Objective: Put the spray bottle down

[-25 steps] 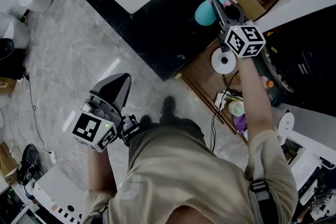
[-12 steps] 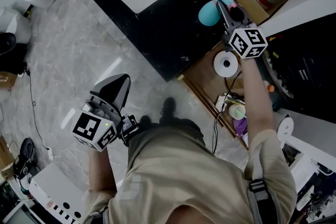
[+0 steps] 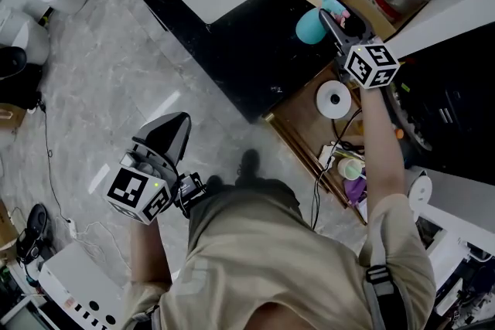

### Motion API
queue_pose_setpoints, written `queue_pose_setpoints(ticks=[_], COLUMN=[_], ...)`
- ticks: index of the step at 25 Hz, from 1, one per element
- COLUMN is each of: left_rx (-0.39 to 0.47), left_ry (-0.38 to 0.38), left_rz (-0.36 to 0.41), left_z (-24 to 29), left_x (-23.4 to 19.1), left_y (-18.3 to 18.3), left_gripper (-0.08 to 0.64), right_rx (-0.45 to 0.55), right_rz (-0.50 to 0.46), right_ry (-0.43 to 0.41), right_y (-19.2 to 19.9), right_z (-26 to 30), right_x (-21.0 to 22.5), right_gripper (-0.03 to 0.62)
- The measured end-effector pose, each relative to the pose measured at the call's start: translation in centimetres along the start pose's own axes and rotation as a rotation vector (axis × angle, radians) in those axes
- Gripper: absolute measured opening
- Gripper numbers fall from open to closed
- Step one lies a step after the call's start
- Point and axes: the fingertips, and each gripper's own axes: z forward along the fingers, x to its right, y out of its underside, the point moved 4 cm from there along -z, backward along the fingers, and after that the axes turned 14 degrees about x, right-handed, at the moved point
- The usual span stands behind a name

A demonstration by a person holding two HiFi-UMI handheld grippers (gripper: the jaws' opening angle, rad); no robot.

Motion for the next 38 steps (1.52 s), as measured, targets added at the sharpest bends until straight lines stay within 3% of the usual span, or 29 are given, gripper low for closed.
queue_pose_setpoints(ticks=[11,15,19,29,33,34,36,38], left_rx=[0.043,0.05,0.063,0.086,0.098,0.101,0.105,0.11], left_ry=[0.007,0.001,0.004,-0.001,0.002,0.005,0.009,0.013], left_rz=[0.015,-0.009,-0.02,-0.036,-0.04,-0.044,-0.052,-0.057], left_z=[-0.4,-1.4,-2.1,-4.9,-6.0,-6.3,-6.9,-7.4], left_x=[-0.4,-0.6,-0.8,-1.7,-2.0,-2.1,-2.3,-2.5], left_y=[-1.2,-1.0,-0.9,-0.7,-0.7,-0.6,-0.5,-0.4], left_gripper=[0.009,0.009,0.009,0.009,0.009,0.009,0.009,0.009], right_rx=[0.001,0.014,0.033,0.011,-0.03,-0.038,-0.042,-0.062], right_rz=[-0.067,-0.043,0.053,0.0,0.013,0.025,0.04,0.049], right_ry=[0.038,0.052,0.085,0.039,0.068,0.081,0.09,0.077], right_y=[-3.5,-4.5,-5.1,-6.3,-6.1,-6.1,-6.2,-5.9], right_z=[-2.7,-3.6,-4.0,-4.3,-4.5,-4.7,-5.0,-5.2], right_x=[0.4,-0.5,-1.1,-6.7,-7.9,-8.1,-8.9,-9.9], right_gripper=[0.207,0.207,0.207,0.207,0.202,0.178,0.055,0.044])
